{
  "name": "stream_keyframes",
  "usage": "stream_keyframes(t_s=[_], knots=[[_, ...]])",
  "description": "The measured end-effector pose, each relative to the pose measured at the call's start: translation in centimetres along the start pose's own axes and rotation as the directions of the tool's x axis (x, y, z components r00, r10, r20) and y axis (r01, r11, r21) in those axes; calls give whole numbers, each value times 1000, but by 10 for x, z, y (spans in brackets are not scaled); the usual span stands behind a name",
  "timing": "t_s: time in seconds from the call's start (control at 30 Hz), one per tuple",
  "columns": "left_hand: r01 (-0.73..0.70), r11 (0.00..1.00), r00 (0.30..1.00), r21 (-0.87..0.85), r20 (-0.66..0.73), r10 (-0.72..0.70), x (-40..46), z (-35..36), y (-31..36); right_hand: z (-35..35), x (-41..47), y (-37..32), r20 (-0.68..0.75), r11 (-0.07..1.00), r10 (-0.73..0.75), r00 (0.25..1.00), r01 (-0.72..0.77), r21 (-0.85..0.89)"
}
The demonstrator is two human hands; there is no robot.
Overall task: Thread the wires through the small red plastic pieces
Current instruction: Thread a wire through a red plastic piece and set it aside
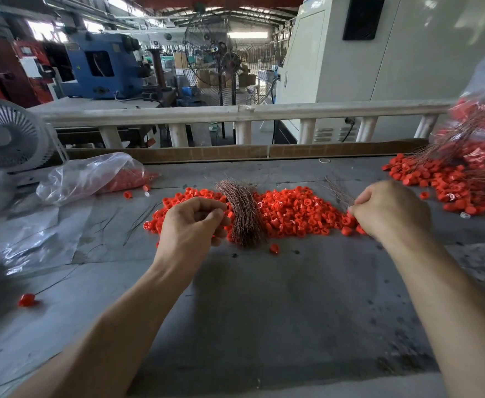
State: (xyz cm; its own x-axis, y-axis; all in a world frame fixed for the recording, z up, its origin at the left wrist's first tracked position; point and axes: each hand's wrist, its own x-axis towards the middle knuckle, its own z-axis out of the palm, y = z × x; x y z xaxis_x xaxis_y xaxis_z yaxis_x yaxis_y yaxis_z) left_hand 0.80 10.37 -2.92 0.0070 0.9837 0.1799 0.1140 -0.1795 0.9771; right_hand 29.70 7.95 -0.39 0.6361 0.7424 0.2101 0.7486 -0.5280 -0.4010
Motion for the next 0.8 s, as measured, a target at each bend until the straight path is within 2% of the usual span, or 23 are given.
stream_keyframes(t_s=[0.3, 0.4, 0.47, 0.53, 0.67, 0.8], knots=[[-15, 994, 1000, 110, -16, 17, 6, -3, -8, 1, 0, 0, 24, 995, -12, 1000, 15, -98], [-32, 990, 999, 135, -9, 33, 5, -4, -10, 2, -2, 1, -24, 992, -67, 997, 64, -105], [-50, 983, 999, 177, 0, 51, 5, -4, -11, 4, -4, 0, -90, 988, -147, 985, 142, -59], [-74, 967, 997, 242, 2, 76, 4, -4, -12, 7, -9, -6, -118, 973, -215, 969, 223, 58], [-105, 884, 993, 455, -2, 119, 5, -4, -14, 17, -25, -24, -77, 892, -369, 926, 376, 252], [-135, 801, 986, 583, 0, 167, 7, -5, -16, 30, -42, -40, -11, 808, -522, 853, 499, 312]])
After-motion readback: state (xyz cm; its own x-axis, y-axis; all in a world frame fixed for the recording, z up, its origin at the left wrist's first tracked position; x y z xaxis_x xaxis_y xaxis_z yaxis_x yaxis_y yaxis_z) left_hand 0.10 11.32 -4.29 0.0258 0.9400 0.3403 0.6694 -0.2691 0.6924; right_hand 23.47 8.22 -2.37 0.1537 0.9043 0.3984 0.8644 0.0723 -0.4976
